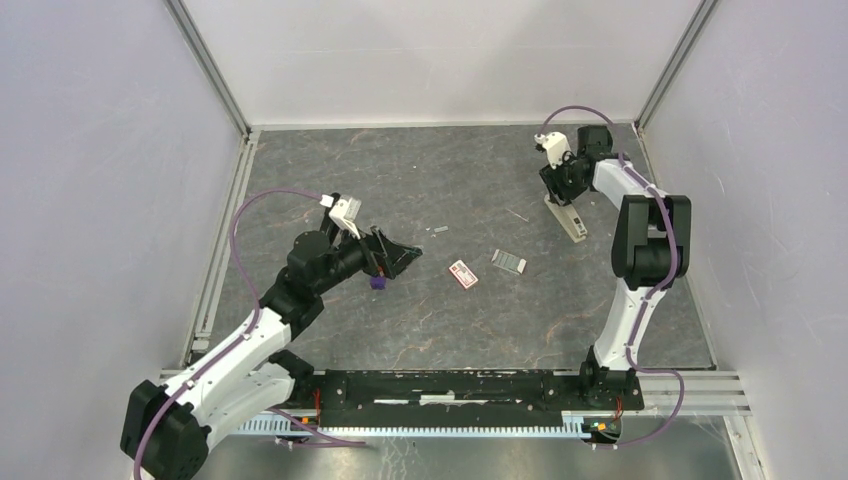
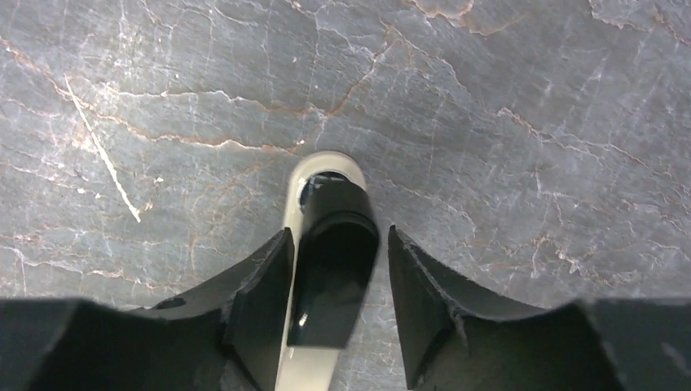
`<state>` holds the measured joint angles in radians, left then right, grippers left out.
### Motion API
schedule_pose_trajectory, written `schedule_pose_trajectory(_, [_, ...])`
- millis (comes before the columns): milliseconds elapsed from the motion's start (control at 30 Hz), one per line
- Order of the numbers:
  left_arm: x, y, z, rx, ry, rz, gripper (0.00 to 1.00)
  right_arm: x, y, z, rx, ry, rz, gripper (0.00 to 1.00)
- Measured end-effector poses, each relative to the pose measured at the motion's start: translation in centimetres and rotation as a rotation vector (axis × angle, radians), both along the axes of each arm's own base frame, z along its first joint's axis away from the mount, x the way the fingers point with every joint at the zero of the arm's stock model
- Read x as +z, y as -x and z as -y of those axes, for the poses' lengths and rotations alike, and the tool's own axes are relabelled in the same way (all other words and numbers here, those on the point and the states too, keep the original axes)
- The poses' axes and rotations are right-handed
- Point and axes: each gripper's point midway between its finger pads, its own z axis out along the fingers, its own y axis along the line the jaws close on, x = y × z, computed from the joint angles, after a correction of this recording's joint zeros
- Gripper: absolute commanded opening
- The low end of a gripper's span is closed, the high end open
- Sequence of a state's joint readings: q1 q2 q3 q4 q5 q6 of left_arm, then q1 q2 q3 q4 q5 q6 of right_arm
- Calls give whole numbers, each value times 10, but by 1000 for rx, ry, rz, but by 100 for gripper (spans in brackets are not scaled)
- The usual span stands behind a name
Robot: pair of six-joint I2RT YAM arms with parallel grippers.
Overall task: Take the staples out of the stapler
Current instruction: Pick up the stapler from the center of the board, then unload the staple at the center of the board.
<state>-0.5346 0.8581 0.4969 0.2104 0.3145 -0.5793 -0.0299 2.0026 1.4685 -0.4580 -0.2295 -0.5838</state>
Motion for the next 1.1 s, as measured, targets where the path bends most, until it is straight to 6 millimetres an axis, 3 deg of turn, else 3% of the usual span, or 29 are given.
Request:
schedule_pose_trajectory(67, [-1, 1, -1, 1, 1, -4, 100, -3, -1, -2, 2, -11, -13, 40])
schedule_pose_trajectory(233, [-4, 3, -1, -3, 2, -6, 100, -3, -1, -7, 15, -38, -25, 8])
schedule_pose_trajectory(300, [-5, 3, 1, -11, 8, -6, 100, -3, 0, -10, 33, -53, -27, 0])
schedule_pose_trajectory(433, [-8, 4, 10, -52, 41, -4, 99, 8, 8, -21, 87, -115, -18, 0])
schedule_pose_trajectory(533, [-10, 3, 23, -91, 57, 3, 99, 39, 30, -37, 144, -200, 13, 0])
schedule_pose_trajectory(700, [-9, 5, 53, -181, 83, 62, 100, 135, 73, -80, 317, -382, 189, 0])
schedule_pose_trajectory(733, [-2, -3, 74, -238, 124, 136, 100, 183, 102, -105, 438, -475, 285, 0])
schedule_pose_trajectory(867, [8, -15, 97, -289, 159, 222, 100, 198, 127, -126, 543, -564, 301, 0])
schedule_pose_trajectory(1100, [43, -39, 145, -376, 243, 381, 100, 187, 176, -159, 684, -701, 174, 0])
